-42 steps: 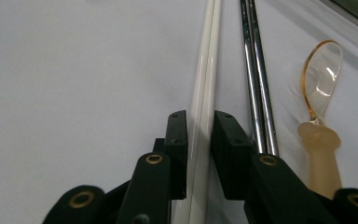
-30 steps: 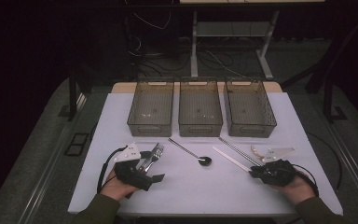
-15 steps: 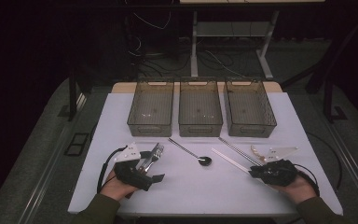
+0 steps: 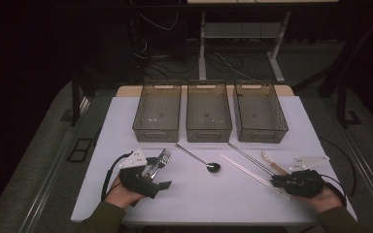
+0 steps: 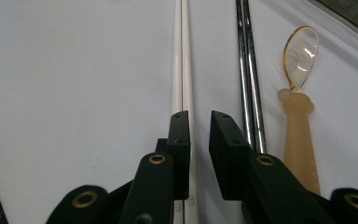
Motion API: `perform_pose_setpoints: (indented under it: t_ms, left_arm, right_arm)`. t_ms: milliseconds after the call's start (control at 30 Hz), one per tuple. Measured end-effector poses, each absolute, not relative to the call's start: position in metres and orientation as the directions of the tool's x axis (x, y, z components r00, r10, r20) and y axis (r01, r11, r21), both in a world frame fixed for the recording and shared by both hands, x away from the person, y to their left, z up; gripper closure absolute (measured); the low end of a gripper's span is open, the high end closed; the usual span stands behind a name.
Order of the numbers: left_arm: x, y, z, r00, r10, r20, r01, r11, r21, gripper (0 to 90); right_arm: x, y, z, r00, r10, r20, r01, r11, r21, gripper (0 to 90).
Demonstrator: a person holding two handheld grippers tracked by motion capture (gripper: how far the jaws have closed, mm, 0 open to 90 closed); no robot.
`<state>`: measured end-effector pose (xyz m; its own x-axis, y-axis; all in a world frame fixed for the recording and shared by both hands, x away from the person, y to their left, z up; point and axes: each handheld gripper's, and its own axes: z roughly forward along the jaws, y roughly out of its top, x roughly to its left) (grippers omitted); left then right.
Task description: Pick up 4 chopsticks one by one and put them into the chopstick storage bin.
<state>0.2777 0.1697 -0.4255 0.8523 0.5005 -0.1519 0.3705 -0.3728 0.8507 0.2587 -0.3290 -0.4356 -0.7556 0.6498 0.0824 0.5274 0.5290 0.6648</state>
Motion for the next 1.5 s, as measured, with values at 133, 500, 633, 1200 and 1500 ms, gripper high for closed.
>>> perform_pose_setpoints:
  t_ms: [133, 500, 633, 1200, 1500]
  left_arm:
    - [0.277, 0.170, -0.425, 0.852, 0.501, -0.151, 0.369, -0.371, 0.852, 0.3]
    - [0.278, 0.169, -0.426, 0.854, 0.498, -0.151, 0.368, -0.372, 0.852, 0.4]
    - [0.278, 0.169, -0.426, 0.854, 0.497, -0.151, 0.368, -0.374, 0.851, 0.4]
    - [0.278, 0.169, -0.426, 0.852, 0.500, -0.152, 0.369, -0.371, 0.852, 0.4]
    - [0.278, 0.169, -0.426, 0.852, 0.502, -0.152, 0.371, -0.372, 0.851, 0.4]
  right_arm:
    - [0.260, -0.327, -0.437, -0.761, 0.644, 0.083, 0.523, 0.533, 0.665, 79.4]
    - [0.263, -0.324, -0.441, -0.766, 0.637, 0.087, 0.533, 0.554, 0.639, 81.8]
    - [0.265, -0.324, -0.443, -0.764, 0.640, 0.082, 0.535, 0.557, 0.635, 81.9]
    - [0.273, -0.318, -0.445, -0.760, 0.643, 0.090, 0.541, 0.551, 0.635, 79.4]
    - [0.279, -0.311, -0.446, -0.767, 0.637, 0.075, 0.526, 0.557, 0.642, 82.2]
